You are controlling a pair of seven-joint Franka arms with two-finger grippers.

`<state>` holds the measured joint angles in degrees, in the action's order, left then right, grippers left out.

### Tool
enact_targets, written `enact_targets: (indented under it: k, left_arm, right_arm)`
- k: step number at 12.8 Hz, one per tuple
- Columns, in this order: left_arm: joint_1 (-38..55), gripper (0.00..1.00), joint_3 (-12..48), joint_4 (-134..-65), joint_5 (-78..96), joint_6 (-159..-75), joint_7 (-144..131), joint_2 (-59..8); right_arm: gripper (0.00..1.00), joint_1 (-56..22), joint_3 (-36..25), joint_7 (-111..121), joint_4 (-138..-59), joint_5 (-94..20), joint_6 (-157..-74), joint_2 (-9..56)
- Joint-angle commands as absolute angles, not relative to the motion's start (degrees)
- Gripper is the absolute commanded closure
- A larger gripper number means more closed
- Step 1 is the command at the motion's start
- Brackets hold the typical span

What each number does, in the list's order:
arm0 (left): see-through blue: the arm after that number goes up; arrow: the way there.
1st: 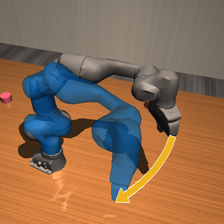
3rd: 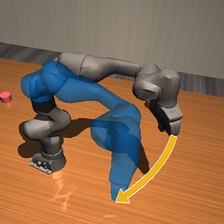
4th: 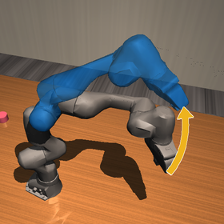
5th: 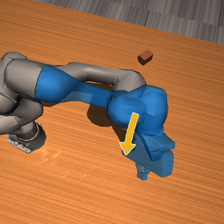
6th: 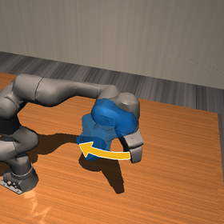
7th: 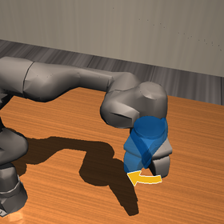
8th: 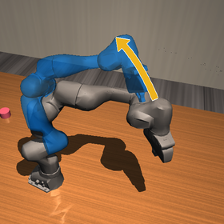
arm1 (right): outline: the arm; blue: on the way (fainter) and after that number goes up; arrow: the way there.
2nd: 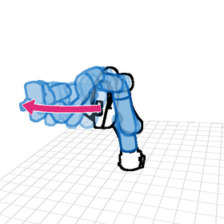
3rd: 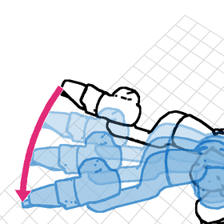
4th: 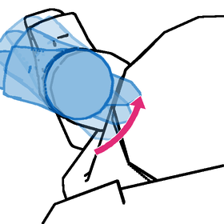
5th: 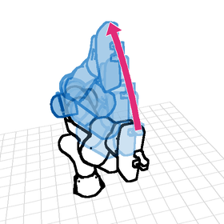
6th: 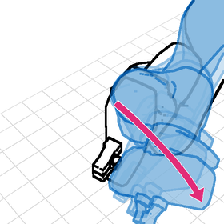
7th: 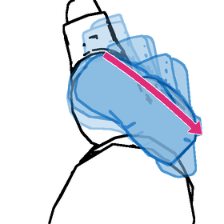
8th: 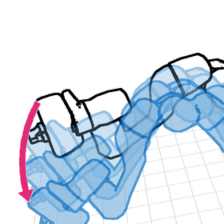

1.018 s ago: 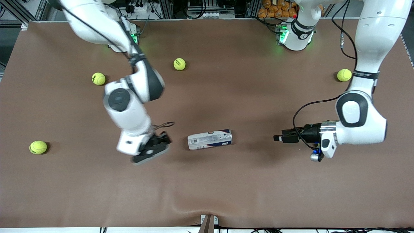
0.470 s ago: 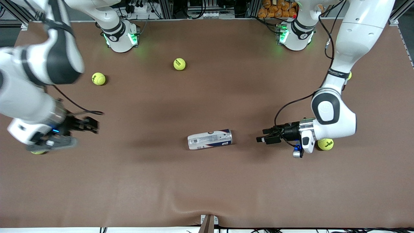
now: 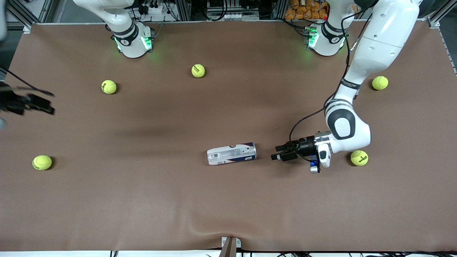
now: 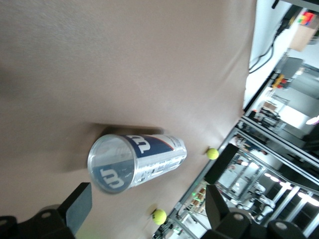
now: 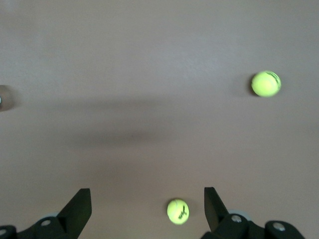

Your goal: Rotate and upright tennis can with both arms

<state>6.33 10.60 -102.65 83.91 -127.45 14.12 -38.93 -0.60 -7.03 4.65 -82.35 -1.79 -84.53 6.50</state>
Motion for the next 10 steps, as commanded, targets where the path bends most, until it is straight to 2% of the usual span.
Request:
enact_targets:
  k: [1,2,3,6,8,10]
  left_arm:
    - [7.91,0.0,10.63,-103.79,92.87,-128.41,22.99,-40.51]
    - [8.52,0.0,10.63,-104.15,95.51,-128.41,26.07,-41.21]
    - [9.05,0.06,10.63,-104.06,98.15,-128.41,28.54,-42.18]
    - [10.81,0.14,10.63,-103.54,105.62,-128.5,36.01,-44.82]
    - [12.3,0.24,10.63,-103.27,108.71,-128.5,37.53,-45.35]
    - [13.36,0.41,10.55,-102.48,110.91,-128.5,37.62,-45.7]
  right_arm:
    - [0.0,-0.18,-9.48,4.22,-84.73,-3.16,-82.28,1.77]
    - [0.0,-0.18,-9.93,4.22,-84.73,-3.16,-80.87,0.8]
    - [0.0,0.17,-10.02,4.22,-84.47,-3.08,-80.6,0.7]
    - [0.0,0.18,-9.67,4.22,-84.29,-3.08,-80.33,0.7]
    - [0.0,-0.17,-9.41,4.13,-84.2,-3.08,-80.59,0.62]
    - [0.0,-0.18,-9.32,4.04,-83.33,-3.08,-80.42,0.53]
